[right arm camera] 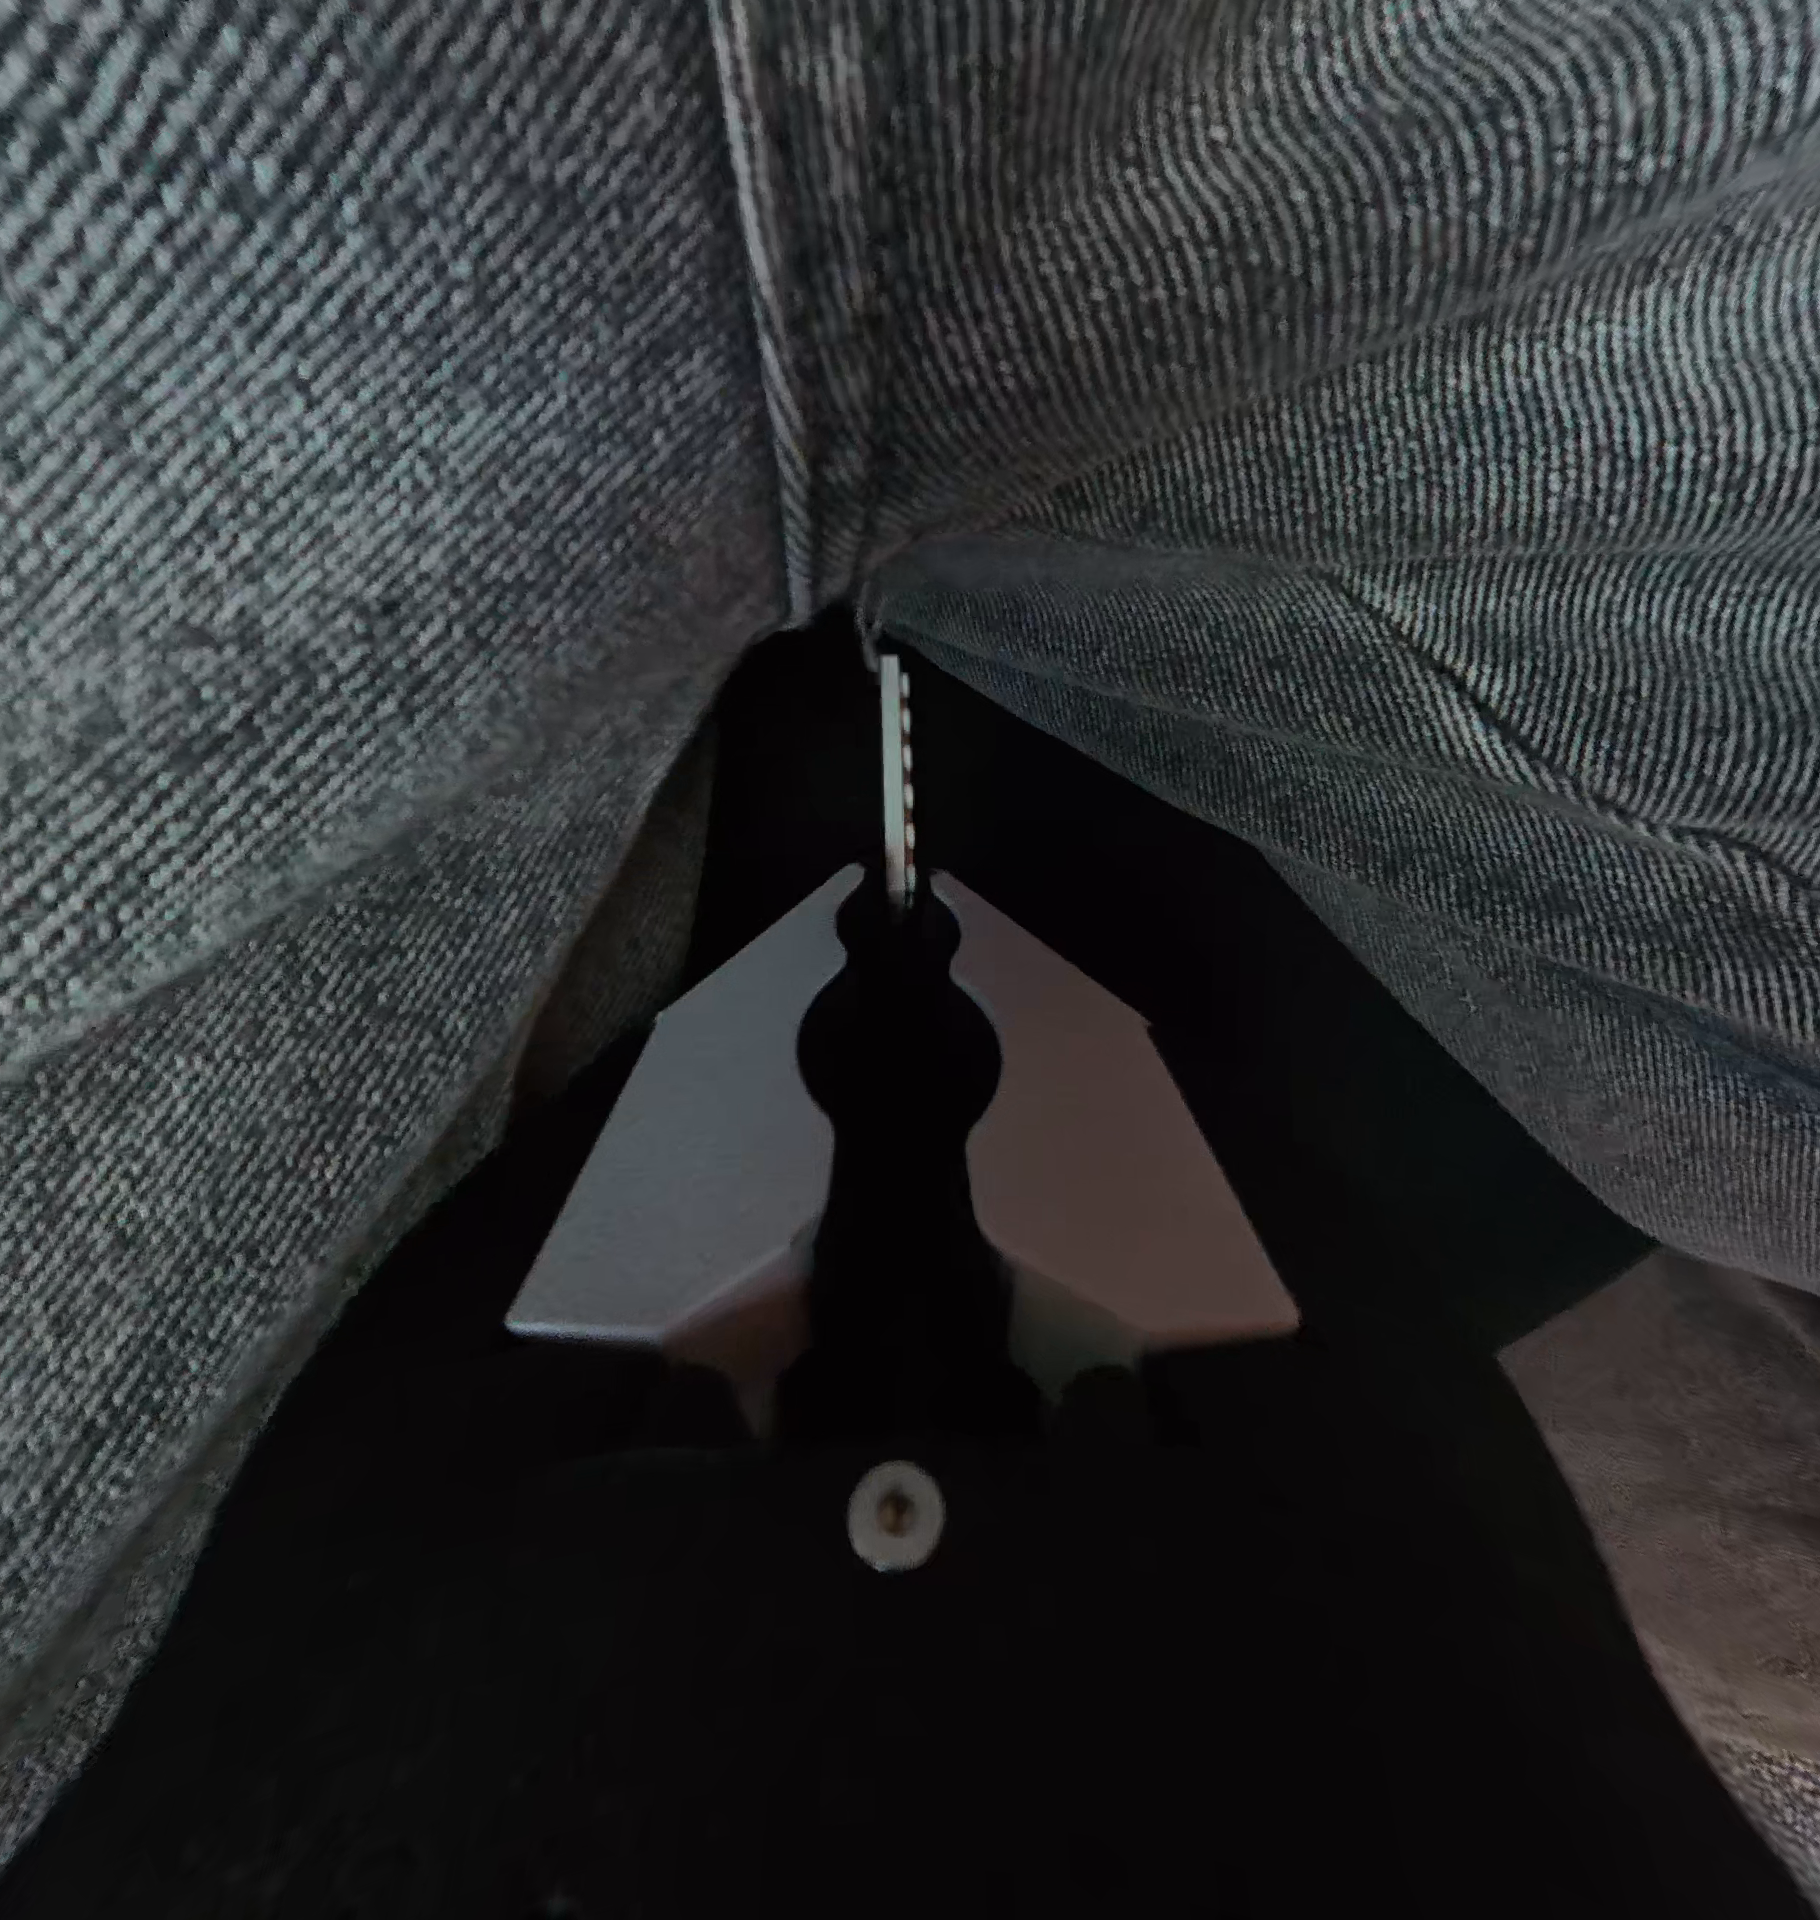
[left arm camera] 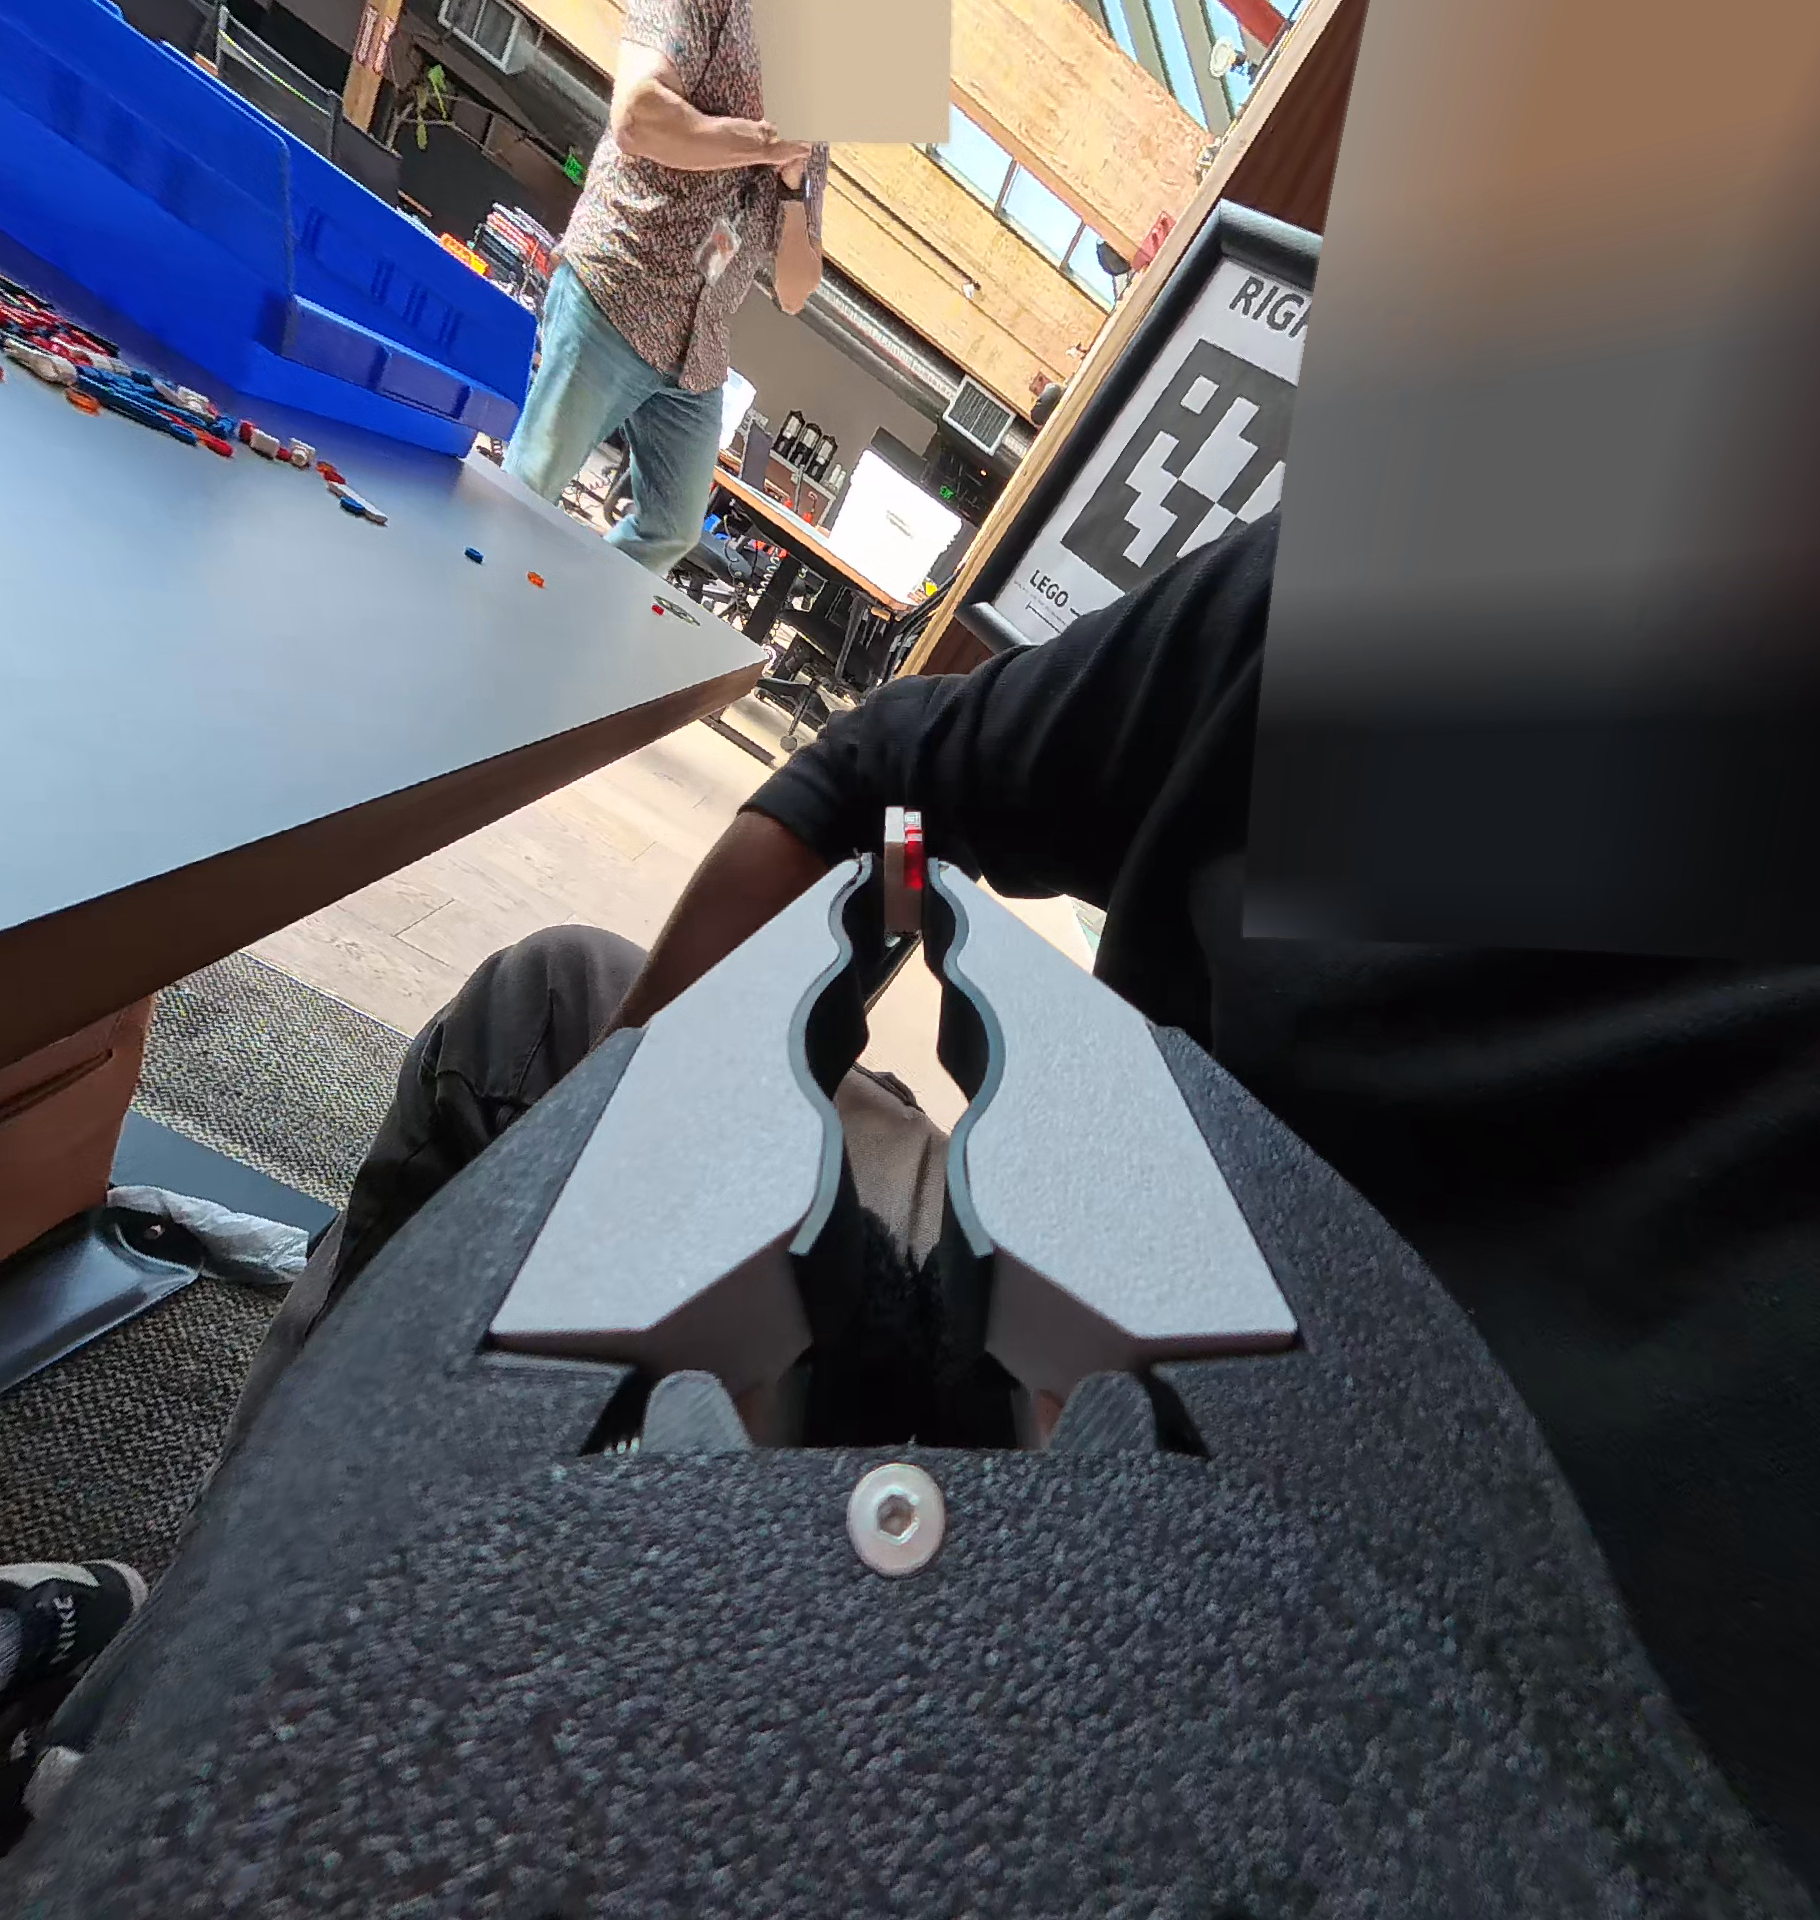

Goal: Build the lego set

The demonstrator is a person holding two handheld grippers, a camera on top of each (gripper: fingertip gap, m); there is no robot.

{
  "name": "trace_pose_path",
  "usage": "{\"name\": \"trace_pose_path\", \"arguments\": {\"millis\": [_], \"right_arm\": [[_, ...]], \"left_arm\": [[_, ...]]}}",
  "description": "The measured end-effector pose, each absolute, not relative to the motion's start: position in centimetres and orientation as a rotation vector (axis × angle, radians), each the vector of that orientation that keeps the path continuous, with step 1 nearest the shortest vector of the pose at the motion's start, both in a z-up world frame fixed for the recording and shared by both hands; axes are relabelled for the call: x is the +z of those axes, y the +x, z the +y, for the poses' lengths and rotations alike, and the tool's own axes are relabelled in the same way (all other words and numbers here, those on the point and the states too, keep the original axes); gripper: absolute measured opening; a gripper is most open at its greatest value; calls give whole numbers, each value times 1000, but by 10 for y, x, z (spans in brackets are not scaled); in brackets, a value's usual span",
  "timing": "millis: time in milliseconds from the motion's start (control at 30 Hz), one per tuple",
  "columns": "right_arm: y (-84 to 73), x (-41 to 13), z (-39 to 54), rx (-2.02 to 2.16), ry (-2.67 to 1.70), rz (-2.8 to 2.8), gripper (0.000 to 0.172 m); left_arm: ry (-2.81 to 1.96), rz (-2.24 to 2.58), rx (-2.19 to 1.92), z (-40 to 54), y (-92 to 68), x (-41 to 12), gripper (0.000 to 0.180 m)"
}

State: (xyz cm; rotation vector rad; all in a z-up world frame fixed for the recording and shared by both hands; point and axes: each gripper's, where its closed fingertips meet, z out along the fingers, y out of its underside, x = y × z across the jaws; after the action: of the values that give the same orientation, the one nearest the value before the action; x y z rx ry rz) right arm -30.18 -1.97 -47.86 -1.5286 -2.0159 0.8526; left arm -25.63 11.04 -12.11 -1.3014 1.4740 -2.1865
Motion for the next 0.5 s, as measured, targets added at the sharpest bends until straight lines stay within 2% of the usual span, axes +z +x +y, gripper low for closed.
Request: {"name": "trace_pose_path", "arguments": {"millis": [200,333,500], "right_arm": [[-294,-463,5,753,-1577,-1915,4],[-278,-425,57,530,-1688,-1730,4],[-245,-365,100,131,-1787,-1511,4]], "left_arm": [[-1314,1446,-2164,117,-259,-121,5],[-1363,1358,-2163,131,-257,-120,5],[-1671,1142,-2156,171,-246,-145,4]]}}
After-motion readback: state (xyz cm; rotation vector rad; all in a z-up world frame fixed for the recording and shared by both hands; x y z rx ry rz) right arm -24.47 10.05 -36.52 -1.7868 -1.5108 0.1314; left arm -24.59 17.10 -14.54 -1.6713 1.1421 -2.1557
